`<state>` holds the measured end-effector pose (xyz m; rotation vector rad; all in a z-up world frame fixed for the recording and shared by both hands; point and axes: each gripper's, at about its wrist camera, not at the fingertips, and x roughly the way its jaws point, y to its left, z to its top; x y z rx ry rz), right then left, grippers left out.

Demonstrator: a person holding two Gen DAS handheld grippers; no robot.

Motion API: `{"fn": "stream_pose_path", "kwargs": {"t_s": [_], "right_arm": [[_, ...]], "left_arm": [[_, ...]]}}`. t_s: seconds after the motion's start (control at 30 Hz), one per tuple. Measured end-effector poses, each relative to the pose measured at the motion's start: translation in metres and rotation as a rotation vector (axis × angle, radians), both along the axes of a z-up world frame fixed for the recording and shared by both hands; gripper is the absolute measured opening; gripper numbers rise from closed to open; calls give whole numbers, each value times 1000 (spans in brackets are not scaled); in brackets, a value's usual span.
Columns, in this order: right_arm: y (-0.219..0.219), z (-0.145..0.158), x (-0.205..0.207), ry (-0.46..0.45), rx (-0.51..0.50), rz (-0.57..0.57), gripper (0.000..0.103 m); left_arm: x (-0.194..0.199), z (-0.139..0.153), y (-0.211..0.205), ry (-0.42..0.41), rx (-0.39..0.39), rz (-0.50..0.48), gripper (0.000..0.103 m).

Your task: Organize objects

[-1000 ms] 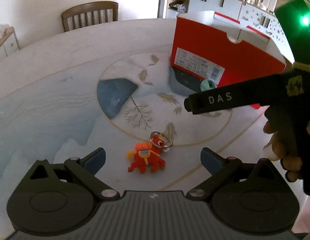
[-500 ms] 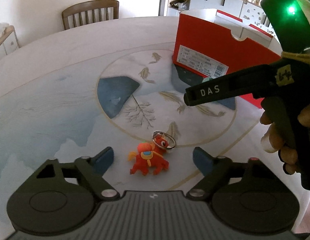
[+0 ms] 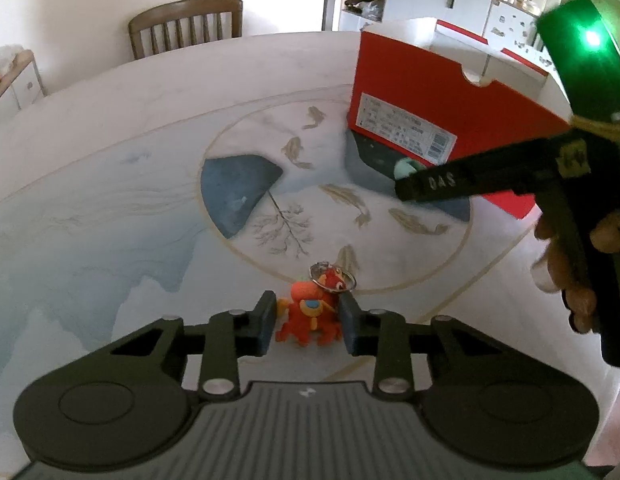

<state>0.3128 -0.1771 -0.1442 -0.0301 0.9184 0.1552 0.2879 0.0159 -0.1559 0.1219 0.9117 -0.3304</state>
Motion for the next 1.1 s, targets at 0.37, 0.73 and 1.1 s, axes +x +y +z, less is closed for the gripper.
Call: {"fn": "stream_pose_path", "kwargs": {"t_s": [0.37,0.73,1.1], "right_arm": [[-12,44,-23,-36,58,109,28],[-42,84,-41,-88,103,191,28],[-43,77,-56,-56,105,230,28]], "left_arm": [[4,37,-5,-17,-35,43,18],[7,55,-11,-57,-31,45,18],[-10,21,-1,14,35,21,58]]}}
